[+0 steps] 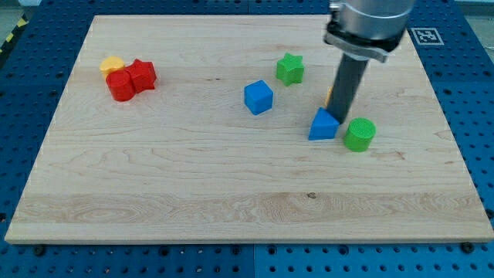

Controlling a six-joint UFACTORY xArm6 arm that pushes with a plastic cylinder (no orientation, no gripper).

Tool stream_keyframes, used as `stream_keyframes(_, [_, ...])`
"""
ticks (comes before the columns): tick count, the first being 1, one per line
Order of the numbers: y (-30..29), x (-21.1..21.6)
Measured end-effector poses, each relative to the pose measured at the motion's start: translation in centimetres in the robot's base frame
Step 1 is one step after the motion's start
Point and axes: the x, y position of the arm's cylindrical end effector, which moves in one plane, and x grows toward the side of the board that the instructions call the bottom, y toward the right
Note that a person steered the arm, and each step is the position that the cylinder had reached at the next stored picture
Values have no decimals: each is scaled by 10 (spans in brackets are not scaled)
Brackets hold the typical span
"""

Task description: Push the yellow hear and red star right a bit

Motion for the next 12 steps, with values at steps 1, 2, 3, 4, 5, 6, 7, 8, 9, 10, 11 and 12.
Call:
stream_keyframes(1, [-49,12])
stream_keyframes(2, [-95,22])
stream_keyframes(3, [-109,15])
stream_keyframes(4, [-135,13])
stream_keyframes(5, [-204,13])
stream_keyframes(6, [-284,3])
stream_keyframes(7, [-359,-22])
stream_keyframes(8, [-392,-65])
stream_keyframes(9, [-397,-110])
stream_keyframes(10, [-397,-122])
stream_keyframes(11, [-400,-116])
stream_keyframes(12, [-400,-109])
